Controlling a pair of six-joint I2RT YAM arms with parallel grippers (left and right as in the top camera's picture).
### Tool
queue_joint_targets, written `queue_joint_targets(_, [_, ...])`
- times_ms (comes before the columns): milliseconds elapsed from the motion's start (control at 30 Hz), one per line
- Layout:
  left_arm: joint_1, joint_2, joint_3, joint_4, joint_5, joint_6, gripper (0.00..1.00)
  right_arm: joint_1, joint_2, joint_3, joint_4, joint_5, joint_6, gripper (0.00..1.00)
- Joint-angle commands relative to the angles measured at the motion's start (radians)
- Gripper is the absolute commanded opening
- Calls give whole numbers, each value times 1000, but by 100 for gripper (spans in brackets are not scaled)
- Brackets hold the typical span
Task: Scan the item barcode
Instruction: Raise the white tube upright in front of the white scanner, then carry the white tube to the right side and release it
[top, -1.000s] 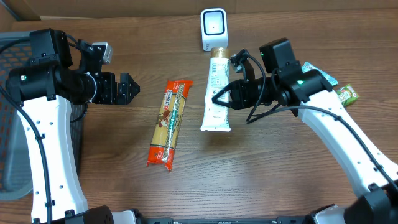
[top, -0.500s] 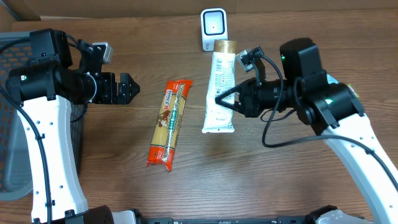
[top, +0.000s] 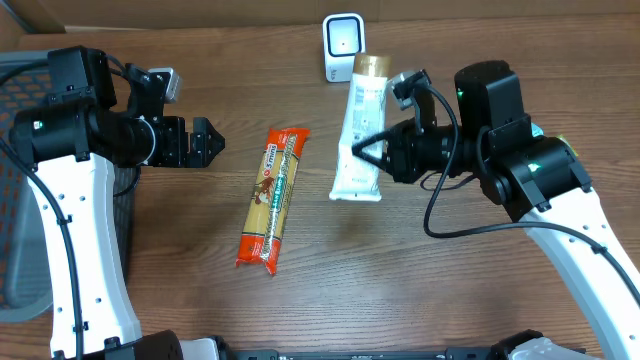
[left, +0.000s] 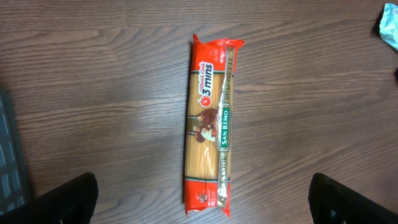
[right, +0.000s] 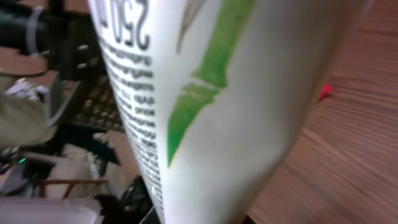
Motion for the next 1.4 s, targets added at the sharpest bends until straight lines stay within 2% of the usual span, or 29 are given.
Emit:
queue_joint_targets(0, [-5,1,13,1,10,22,100,-13,71,170,-21,204,14,4])
queue_joint_targets(200, [-5,1,13,1,11,22,100,6,352,660,-254,592,-79,4])
queue_joint_targets(333, [-5,1,13,1,11,22,100,34,534,860,-294,857,-141,4])
queue_joint_targets(500, [-5,1,13,1,11,22,99,72,693,874,-156,1175,-322,4])
queue_joint_targets(633, [-5,1,13,1,11,22,100,90,822,869,-20,1366,-552,4])
queue_joint_targets(733, [-5,1,13,1,11,22,100,93,914,869,97,1459,-684,4])
queue_joint_targets(867, [-5,1,13,1,11,22,99,92,1010,868,210,1477,-861,4])
queue_joint_targets(1067, [-5,1,13,1,10,22,100,92,1107,868,404,1537,-895,4])
queue_joint_targets(1367, [-5,1,13,1,11,22,100,92,1169,868,406,1543,-894,4])
